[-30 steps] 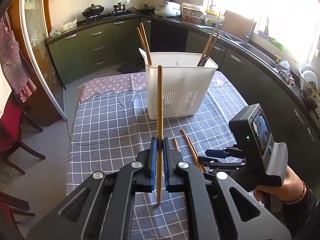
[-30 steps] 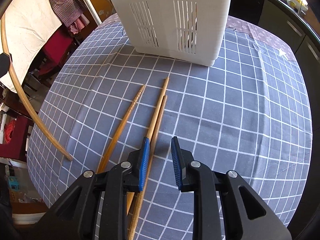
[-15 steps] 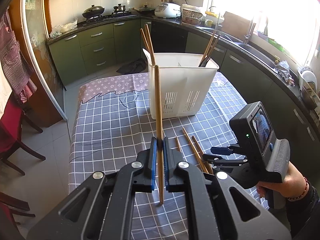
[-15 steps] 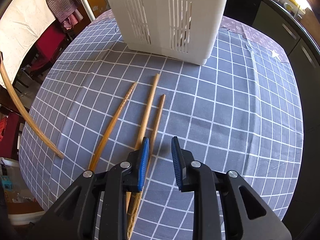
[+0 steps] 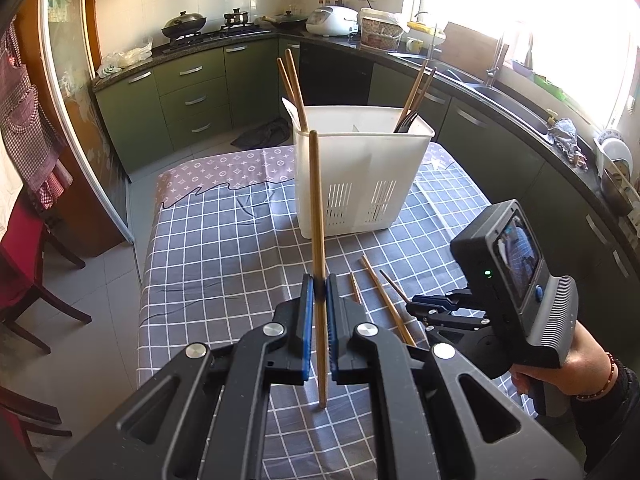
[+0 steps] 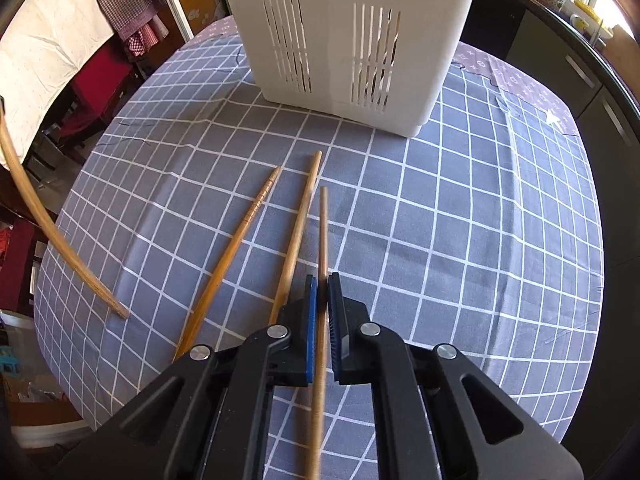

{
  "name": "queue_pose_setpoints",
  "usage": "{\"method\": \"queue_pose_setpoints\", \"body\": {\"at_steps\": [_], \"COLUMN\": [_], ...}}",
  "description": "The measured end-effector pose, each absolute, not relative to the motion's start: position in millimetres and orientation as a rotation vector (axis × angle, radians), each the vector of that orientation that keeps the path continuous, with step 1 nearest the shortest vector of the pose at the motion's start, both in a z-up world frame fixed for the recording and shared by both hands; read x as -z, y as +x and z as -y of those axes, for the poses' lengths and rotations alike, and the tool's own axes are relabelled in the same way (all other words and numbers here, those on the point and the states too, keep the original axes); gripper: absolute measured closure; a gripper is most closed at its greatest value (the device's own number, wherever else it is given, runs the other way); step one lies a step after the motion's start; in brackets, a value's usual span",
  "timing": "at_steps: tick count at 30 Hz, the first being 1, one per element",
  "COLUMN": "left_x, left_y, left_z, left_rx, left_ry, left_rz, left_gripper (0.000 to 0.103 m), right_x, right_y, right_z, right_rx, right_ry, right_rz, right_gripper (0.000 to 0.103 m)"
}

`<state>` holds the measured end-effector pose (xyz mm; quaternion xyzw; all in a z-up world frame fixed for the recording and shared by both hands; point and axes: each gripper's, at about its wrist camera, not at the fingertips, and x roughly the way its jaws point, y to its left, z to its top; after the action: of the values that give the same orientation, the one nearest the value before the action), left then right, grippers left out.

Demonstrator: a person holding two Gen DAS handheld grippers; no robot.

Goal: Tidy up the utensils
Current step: 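Carry both held chopsticks up and over the white caddy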

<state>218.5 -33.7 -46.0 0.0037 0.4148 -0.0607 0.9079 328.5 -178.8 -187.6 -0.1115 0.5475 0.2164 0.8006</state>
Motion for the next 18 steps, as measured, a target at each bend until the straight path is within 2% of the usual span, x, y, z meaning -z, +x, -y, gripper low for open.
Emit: {"method": "queue_pose_setpoints", "body": {"at_steps": [4,12,18], "left_x": [45,44,43], "left_y": [220,217,213], "left_z": [36,40,43], "left_rx": [0.123,0.127,0.130], "left_ry": [0.011,0.023,0.033], "left_rz": [-0.858,-0.855,-0.847], "left_gripper": [0.097,0.097,0.097], "right_x": [157,69,45], "right_y": [320,279,255], "right_z": [195,233,250], "right_rx": [-0.504,-0.533,-0.527], "right_ry": [-0.172,-0.083,-0.095], "right_rz": [-1.110,-0.868,-0.802], "right_gripper": [0.096,0.096,0.097]}}
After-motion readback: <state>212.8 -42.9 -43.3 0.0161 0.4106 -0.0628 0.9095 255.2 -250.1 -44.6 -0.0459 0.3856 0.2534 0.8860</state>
